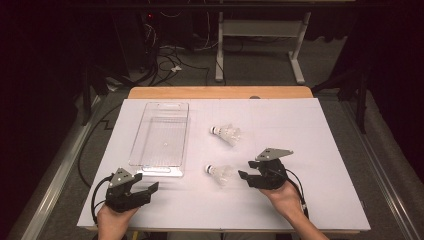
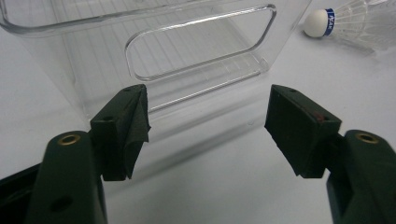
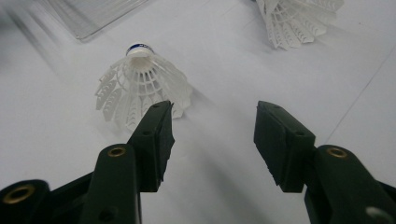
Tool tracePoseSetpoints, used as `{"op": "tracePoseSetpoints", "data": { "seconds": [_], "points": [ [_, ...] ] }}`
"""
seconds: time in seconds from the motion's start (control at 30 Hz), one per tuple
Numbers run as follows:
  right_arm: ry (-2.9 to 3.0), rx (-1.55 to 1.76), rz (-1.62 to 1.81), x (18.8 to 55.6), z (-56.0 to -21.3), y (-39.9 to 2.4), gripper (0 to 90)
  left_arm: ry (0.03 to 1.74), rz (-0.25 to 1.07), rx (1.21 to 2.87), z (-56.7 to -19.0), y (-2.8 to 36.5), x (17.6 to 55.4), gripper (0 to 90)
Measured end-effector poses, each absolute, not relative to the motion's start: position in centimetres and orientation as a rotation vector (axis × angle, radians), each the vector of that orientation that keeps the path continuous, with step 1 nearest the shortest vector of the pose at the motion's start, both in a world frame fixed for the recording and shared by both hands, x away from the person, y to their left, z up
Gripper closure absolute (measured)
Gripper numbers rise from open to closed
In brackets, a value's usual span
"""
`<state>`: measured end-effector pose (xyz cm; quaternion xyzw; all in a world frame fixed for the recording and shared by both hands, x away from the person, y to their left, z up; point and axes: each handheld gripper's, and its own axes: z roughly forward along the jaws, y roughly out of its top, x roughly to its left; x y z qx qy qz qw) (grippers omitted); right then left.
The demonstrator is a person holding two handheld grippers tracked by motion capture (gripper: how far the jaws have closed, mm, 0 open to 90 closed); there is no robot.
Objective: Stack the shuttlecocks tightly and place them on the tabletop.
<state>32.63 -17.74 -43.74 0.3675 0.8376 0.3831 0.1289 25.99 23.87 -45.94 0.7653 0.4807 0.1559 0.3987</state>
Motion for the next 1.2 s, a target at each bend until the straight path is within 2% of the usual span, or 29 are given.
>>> {"op": "tracePoseSetpoints", "data": {
  "seconds": [1.2],
  "points": [
    [2.583, 0.977, 1.138, 30.9, -44.2, -14.1, 53.8, 1.214, 0.397, 1.937, -45.9, 23.9, 26.0, 31.1]
  ]
}}
